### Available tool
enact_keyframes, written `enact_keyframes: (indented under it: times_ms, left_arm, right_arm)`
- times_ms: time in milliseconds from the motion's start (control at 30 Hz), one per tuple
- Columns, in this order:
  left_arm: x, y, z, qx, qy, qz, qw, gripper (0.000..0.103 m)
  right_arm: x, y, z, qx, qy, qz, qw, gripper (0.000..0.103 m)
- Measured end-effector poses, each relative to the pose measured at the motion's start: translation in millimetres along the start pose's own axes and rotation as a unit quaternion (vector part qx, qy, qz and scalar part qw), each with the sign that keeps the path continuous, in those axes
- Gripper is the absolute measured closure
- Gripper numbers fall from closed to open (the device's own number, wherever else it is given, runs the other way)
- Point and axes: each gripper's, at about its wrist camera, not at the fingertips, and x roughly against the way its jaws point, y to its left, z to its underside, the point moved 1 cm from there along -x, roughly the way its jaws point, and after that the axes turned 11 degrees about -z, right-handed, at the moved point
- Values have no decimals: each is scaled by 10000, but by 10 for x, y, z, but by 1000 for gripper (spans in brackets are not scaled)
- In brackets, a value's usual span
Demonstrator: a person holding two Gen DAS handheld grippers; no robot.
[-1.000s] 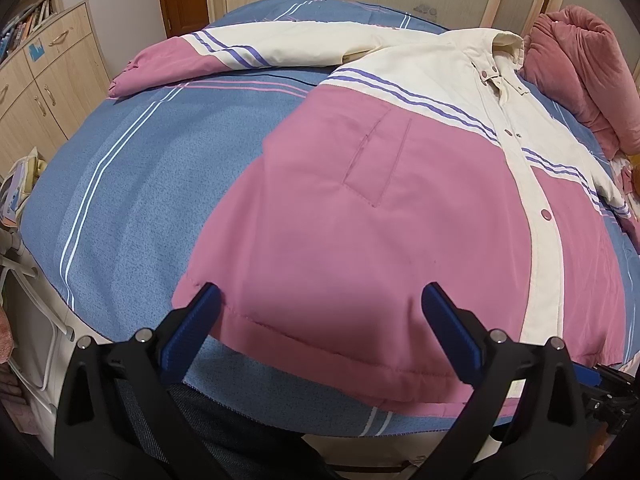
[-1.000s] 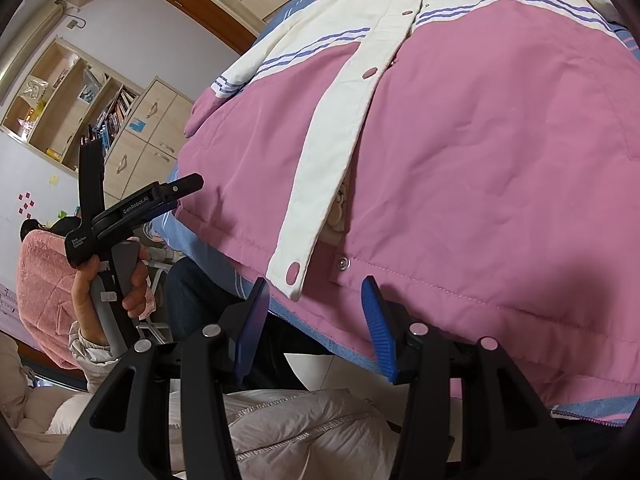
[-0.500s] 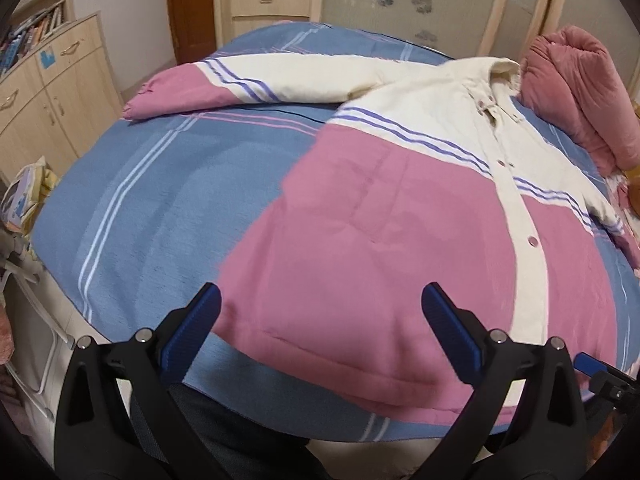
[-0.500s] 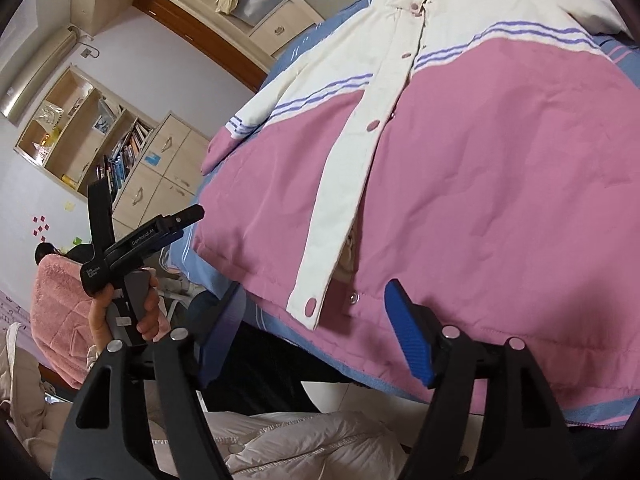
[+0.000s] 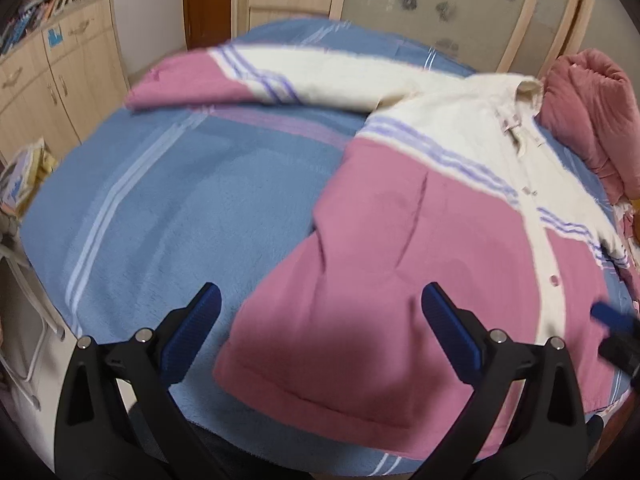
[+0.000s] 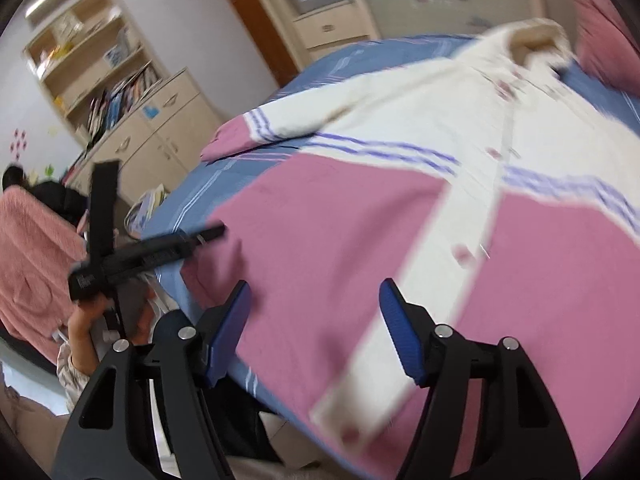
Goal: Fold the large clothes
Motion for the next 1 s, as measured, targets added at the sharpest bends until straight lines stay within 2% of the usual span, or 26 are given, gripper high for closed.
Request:
enact_keyframes:
  times_ms: [100, 167, 267, 400, 500, 633, 733, 833, 933, 1000]
  left_arm:
    - [-278, 44, 73, 83, 451, 196, 9988, 2]
    - [-410, 113, 115, 217, 612, 377, 9972, 2]
    - [-488, 166, 150, 268, 634, 539, 9962, 2]
    - [-537, 142, 190, 121, 573, 496, 9971, 2]
    - [-553, 127, 212, 37, 512, 490, 9975, 2]
    - [-558, 134, 209, 46, 487, 561, 9972, 2]
    - [-420, 247, 189, 245, 465, 709, 9961, 2]
    - [-167, 471, 107, 571, 58, 788, 9952, 2]
    - [-35, 605, 1, 759, -291, 746, 9939, 2]
    - [-119, 619, -47, 780, -202, 584, 9950, 2]
  right_arm:
    - [-370, 47, -278, 128, 201, 1, 9997, 50]
    - [-659, 47, -445, 74, 385, -100, 9992, 52]
    - [-1092, 37, -622, 73, 750, -102, 9971, 57]
    - [-1674, -99, -717, 49, 1242, 278, 9919, 58]
    - [-1873, -312, -842, -184, 1091, 409, 9930, 59]
    - [-1866, -475, -957, -482, 851, 488, 9940, 59]
    - [-1765, -325, -959, -239, 754, 532, 9954, 59]
    - [-1667, -67, -956, 112, 770, -75, 9969, 59]
    - [-1686, 189, -995, 390, 1070, -805, 9902, 59]
    - [-1779, 298, -994, 504, 1299, -1065, 9845, 59]
